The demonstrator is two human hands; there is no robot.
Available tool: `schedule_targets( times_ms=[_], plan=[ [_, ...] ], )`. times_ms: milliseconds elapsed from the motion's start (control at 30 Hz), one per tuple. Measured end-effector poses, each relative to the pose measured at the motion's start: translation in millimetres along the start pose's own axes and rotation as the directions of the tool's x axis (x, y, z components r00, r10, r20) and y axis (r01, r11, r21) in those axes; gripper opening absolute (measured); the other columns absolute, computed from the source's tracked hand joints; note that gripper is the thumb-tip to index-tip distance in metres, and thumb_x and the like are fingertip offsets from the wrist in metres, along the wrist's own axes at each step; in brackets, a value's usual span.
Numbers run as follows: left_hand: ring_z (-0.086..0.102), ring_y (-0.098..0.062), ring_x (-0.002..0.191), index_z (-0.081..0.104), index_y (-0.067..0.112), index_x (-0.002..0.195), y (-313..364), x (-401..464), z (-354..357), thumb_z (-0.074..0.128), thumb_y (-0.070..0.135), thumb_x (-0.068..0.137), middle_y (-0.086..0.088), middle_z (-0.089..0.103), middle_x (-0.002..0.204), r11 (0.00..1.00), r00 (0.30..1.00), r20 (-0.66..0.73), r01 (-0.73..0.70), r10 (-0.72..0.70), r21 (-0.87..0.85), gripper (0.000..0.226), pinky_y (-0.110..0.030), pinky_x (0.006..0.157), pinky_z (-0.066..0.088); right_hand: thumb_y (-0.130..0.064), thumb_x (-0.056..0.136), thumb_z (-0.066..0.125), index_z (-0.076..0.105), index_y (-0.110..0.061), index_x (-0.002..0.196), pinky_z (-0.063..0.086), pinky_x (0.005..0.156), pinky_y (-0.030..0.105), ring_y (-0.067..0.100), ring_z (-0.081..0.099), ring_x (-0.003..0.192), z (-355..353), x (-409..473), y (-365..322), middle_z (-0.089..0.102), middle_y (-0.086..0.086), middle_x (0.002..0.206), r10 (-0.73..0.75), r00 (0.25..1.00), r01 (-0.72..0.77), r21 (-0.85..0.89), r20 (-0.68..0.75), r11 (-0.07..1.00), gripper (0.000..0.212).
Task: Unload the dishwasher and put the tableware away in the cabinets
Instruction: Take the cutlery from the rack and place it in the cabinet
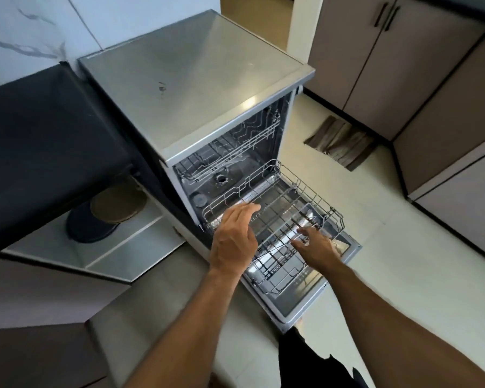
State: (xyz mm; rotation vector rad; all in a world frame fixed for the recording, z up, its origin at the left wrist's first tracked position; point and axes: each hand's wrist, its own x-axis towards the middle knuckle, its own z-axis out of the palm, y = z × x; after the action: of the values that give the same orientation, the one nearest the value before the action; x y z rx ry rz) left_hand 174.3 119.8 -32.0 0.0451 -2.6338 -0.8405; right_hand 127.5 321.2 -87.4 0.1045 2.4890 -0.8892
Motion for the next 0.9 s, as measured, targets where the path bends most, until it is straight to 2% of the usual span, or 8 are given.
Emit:
schedule_targets(
  times_ms=[167, 233, 400, 500, 567, 667, 800, 900],
  plan=[
    [0.058, -0.018, 0.118, 0.066, 0.010, 0.120, 4, -5, 65, 0.050, -0.006, 0.076, -0.001, 0.068, 0.117, 1.000, 0.987, 0.158, -0.005, 0.003, 0.009, 0.049, -0.029, 0.106, 0.046, -0.044, 0.087, 0.063, 0.062, -0.024, 0.121, 0.038, 0.108, 0.053, 0.019, 0.062, 0.112, 10, 60, 58, 0.068, -0.002, 0.120, 0.086, 0.995, -0.088, 0.031, 0.052, 0.996, 0.039],
    [0.058, -0.017, 0.118, 0.065, 0.010, 0.119, -3, -12, 96, 0.049, -0.003, 0.075, 0.000, 0.067, 0.117, 1.000, 0.973, 0.228, 0.025, -0.026, 0.009, 0.049, -0.024, 0.107, 0.043, -0.038, 0.089, 0.062, 0.065, -0.021, 0.118, 0.040, 0.108, 0.050, 0.018, 0.064, 0.107, 18, 81, 76, 0.070, 0.000, 0.117, 0.124, 0.989, -0.128, 0.050, 0.079, 0.991, 0.034],
    [0.059, -0.016, 0.112, 0.066, 0.008, 0.119, -31, -23, 171, 0.054, -0.012, 0.071, -0.002, 0.066, 0.114, 0.986, 0.944, 0.290, 0.166, -0.158, -0.001, 0.053, -0.024, 0.102, 0.046, -0.025, 0.092, 0.063, 0.071, -0.014, 0.113, 0.048, 0.095, 0.030, 0.017, 0.065, 0.099, 41, 123, 102, 0.071, 0.005, 0.113, 0.193, 0.971, -0.208, 0.103, 0.139, 0.973, 0.025],
    [0.059, -0.016, 0.112, 0.065, 0.012, 0.121, -56, -30, 217, 0.061, -0.016, 0.075, 0.000, 0.066, 0.113, 0.957, 0.896, 0.349, 0.289, -0.276, 0.015, 0.055, -0.027, 0.100, 0.049, -0.024, 0.094, 0.061, 0.074, -0.014, 0.110, 0.047, 0.076, 0.017, 0.011, 0.063, 0.083, 72, 144, 123, 0.073, 0.003, 0.106, 0.265, 0.947, -0.291, 0.138, 0.181, 0.947, 0.022],
    [0.057, -0.016, 0.116, 0.063, 0.016, 0.124, -76, -36, 252, 0.060, -0.013, 0.080, 0.001, 0.065, 0.118, 0.930, 0.840, 0.414, 0.363, -0.351, 0.052, 0.053, -0.030, 0.101, 0.049, -0.024, 0.093, 0.058, 0.076, -0.017, 0.104, 0.051, 0.067, 0.015, 0.012, 0.067, 0.072, 101, 162, 142, 0.075, 0.001, 0.099, 0.334, 0.921, -0.369, 0.173, 0.203, 0.913, 0.021],
    [0.054, -0.013, 0.120, 0.061, 0.022, 0.128, -107, -48, 298, 0.056, -0.006, 0.088, 0.004, 0.062, 0.126, 0.896, 0.769, 0.472, 0.426, -0.432, 0.126, 0.049, -0.022, 0.102, 0.042, -0.020, 0.092, 0.053, 0.075, -0.016, 0.088, 0.053, 0.053, 0.014, 0.014, 0.069, 0.059, 141, 188, 162, 0.073, 0.003, 0.076, 0.418, 0.880, -0.458, 0.166, 0.225, 0.873, 0.022],
    [0.056, -0.015, 0.122, 0.060, 0.022, 0.129, -144, -55, 350, 0.048, -0.004, 0.093, 0.002, 0.062, 0.129, 0.887, 0.747, 0.489, 0.439, -0.450, 0.145, 0.046, -0.025, 0.104, 0.042, -0.031, 0.091, 0.054, 0.069, -0.011, 0.084, 0.060, 0.068, 0.030, 0.020, 0.070, 0.066, 190, 225, 182, 0.071, 0.008, 0.074, 0.525, 0.830, -0.556, 0.198, 0.190, 0.807, 0.026],
    [0.056, -0.016, 0.122, 0.057, 0.026, 0.131, -170, -53, 382, 0.039, 0.005, 0.098, 0.005, 0.061, 0.132, 0.869, 0.723, 0.486, 0.446, -0.491, 0.214, 0.043, -0.033, 0.101, 0.044, -0.039, 0.091, 0.058, 0.069, -0.011, 0.080, 0.061, 0.069, 0.036, 0.022, 0.070, 0.067, 222, 246, 192, 0.070, 0.007, 0.074, 0.569, 0.805, -0.594, 0.218, 0.170, 0.775, 0.031]
  ],
)
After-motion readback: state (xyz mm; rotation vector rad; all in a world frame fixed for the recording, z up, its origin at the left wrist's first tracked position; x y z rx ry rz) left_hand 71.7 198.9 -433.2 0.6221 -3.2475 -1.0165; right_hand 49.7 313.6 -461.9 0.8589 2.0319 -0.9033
